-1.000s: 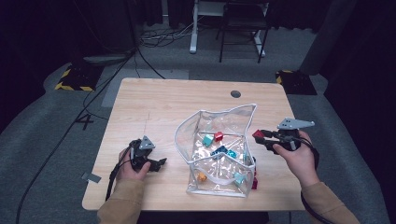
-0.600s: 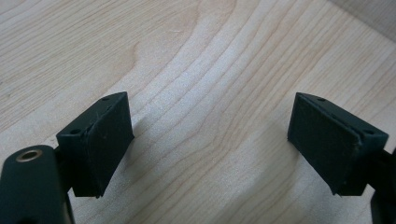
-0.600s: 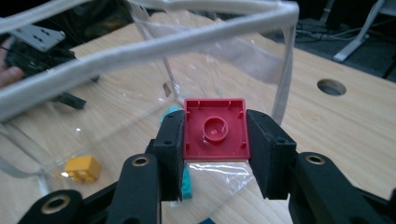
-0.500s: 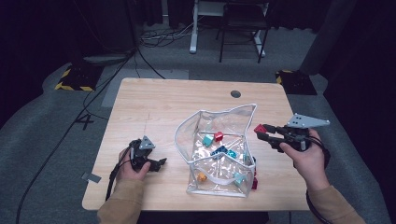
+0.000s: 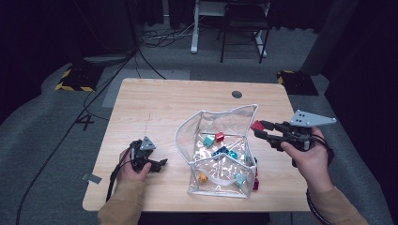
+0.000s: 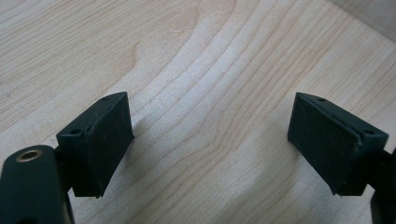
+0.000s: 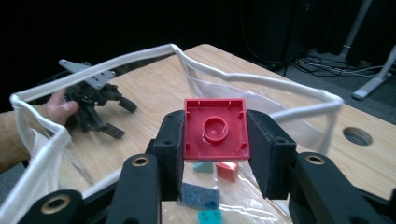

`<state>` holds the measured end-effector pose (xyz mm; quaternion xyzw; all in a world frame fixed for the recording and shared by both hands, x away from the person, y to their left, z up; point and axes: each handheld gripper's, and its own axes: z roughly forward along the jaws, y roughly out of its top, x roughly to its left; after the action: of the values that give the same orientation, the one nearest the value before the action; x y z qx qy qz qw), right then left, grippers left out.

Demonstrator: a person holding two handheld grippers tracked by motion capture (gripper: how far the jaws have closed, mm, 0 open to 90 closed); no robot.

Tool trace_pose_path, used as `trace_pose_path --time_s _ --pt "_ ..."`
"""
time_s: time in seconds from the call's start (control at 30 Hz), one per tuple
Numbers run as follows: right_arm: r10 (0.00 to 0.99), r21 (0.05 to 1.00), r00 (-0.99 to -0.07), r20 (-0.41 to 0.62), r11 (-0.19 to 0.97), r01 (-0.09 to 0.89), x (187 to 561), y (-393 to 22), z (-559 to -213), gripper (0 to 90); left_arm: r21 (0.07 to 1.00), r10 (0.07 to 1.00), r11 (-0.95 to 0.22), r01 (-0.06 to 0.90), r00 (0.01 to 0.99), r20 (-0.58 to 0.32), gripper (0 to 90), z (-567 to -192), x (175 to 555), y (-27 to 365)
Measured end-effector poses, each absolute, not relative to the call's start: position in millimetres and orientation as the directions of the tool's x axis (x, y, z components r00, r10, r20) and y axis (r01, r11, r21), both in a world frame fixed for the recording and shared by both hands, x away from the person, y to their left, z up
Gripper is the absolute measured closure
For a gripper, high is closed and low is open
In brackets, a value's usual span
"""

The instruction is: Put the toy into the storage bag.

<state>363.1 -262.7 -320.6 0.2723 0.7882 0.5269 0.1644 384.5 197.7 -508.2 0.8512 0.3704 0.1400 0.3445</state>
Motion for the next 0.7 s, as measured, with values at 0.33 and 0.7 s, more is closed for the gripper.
trace_pose_path --time_s 0.33,0.7 --pt "0.53 0.923 -0.848 0.016 0.318 0.216 365 -222 -311 59.6 0.69 0.727 -0.488 0.534 0.686 -0.017 14.2 -508 385 198" --pt "0.475 0.918 -0.88 0.006 0.347 0.193 367 -187 -306 59.6 0.69 0.727 -0.489 0.534 0.687 -0.017 14.2 -508 385 198"
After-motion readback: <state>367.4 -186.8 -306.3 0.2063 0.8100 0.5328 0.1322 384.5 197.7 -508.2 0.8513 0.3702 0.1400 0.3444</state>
